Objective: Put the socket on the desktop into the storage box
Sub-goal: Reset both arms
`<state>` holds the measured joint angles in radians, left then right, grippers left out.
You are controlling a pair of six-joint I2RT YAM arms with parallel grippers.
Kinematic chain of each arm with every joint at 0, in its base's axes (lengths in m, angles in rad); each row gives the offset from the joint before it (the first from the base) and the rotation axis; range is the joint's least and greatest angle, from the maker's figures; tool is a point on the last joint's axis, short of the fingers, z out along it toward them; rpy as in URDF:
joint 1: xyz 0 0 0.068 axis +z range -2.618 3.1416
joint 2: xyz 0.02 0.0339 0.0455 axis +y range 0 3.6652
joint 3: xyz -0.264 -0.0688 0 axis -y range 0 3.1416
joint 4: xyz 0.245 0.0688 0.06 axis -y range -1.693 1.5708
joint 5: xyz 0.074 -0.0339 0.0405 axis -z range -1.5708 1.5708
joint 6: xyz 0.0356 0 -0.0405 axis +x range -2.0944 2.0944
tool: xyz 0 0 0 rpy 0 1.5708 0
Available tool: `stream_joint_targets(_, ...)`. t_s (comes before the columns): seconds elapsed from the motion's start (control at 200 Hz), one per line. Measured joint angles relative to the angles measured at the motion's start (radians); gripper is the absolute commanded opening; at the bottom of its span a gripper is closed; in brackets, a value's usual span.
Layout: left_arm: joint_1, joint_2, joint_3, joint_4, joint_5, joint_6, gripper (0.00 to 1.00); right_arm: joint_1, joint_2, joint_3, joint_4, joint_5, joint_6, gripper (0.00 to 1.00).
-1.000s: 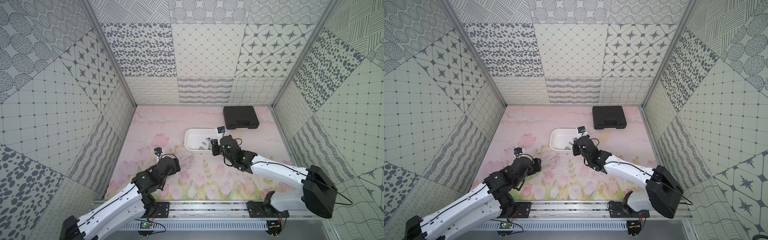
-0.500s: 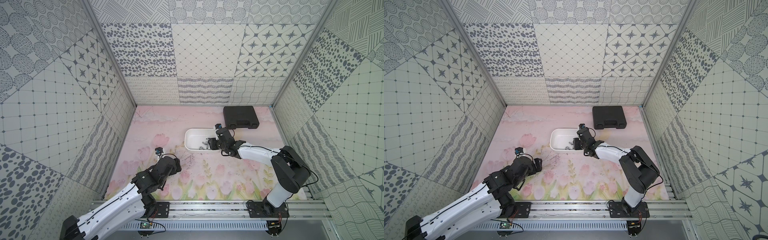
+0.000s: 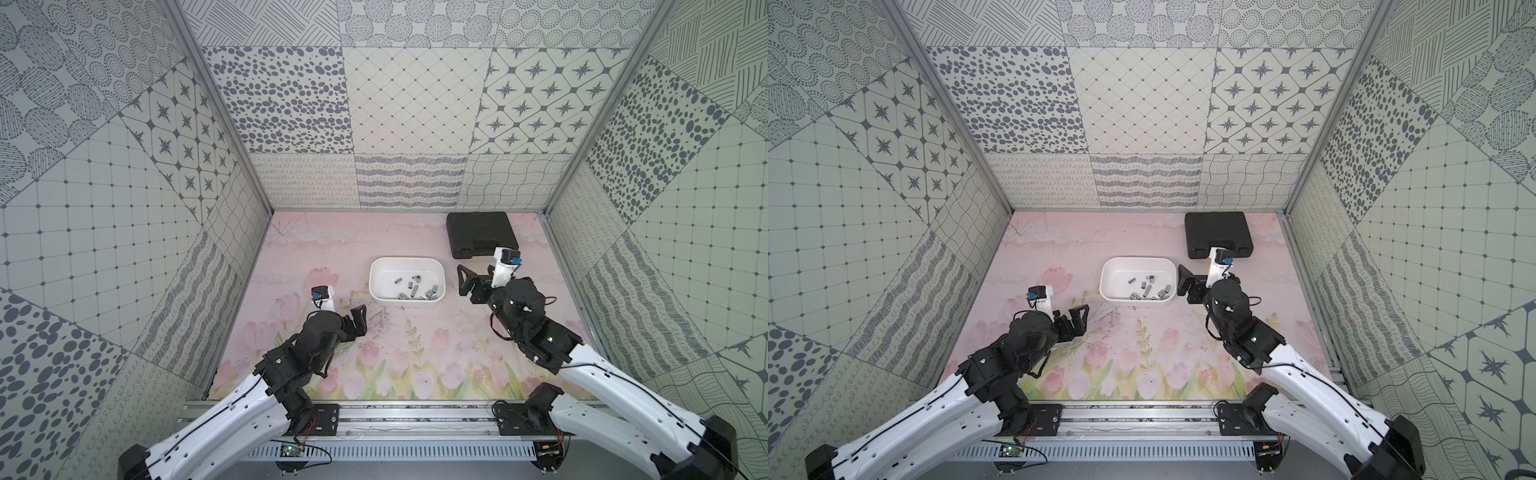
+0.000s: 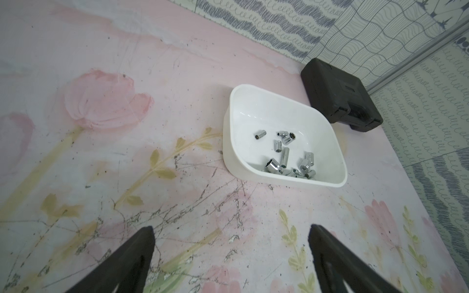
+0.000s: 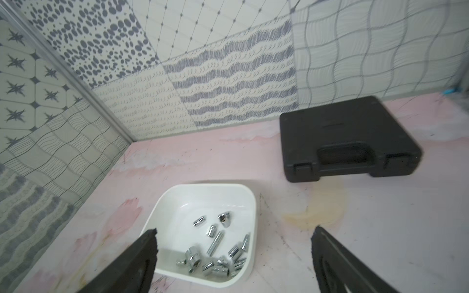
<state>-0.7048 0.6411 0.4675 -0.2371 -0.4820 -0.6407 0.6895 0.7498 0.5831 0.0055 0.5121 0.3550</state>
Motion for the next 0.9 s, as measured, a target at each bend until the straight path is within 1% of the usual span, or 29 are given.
stream_joint_targets(0.08, 0.01, 0.058, 0.002, 0.089, -0.076, 0.068, 0.99, -0.011, -0.097, -0.104, 0.114, 0.13, -0.117, 0.97)
stream_joint_targets(0.125, 0.026, 0.099, 0.014, 0.129, -0.117, 0.106, 1.0, -0.031, -0.118, -0.175, 0.21, 0.166, -0.188, 0.97)
stream_joint_targets(0.195, 0.066, 0.166, 0.042, 0.174, -0.168, 0.153, 1.0, -0.098, -0.097, -0.28, 0.337, 0.162, -0.28, 0.96)
stream_joint_targets(0.26, 0.117, 0.239, 0.053, 0.242, -0.206, 0.204, 1.0, -0.189, -0.021, -0.328, 0.379, 0.137, -0.325, 0.96)
stream_joint_targets(0.34, 0.178, 0.334, 0.032, 0.338, -0.233, 0.268, 1.0, -0.289, 0.117, -0.323, 0.397, 0.099, -0.352, 0.97)
stream_joint_targets(0.38, 0.209, 0.382, 0.014, 0.383, -0.241, 0.299, 0.99, -0.321, 0.189, -0.314, 0.414, 0.086, -0.365, 0.97)
stream_joint_targets(0.515, 0.308, 0.537, -0.018, 0.491, -0.252, 0.394, 1.0, -0.373, 0.397, -0.284, 0.519, 0.028, -0.402, 0.97)
stream_joint_targets(0.61, 0.365, 0.618, -0.026, 0.554, -0.252, 0.442, 1.0, -0.396, 0.511, -0.252, 0.558, 0.006, -0.417, 0.96)
stream_joint_targets(0.68, 0.401, 0.655, -0.042, 0.595, -0.249, 0.467, 1.0, -0.411, 0.56, -0.237, 0.582, -0.006, -0.423, 0.97)
stream_joint_targets(0.8, 0.451, 0.674, -0.077, 0.665, -0.219, 0.496, 0.99, -0.447, 0.592, -0.237, 0.629, -0.035, -0.423, 0.97)
stream_joint_targets(0.9, 0.504, 0.673, -0.125, 0.753, -0.156, 0.503, 0.99, -0.483, 0.607, -0.237, 0.682, -0.076, -0.415, 0.97)
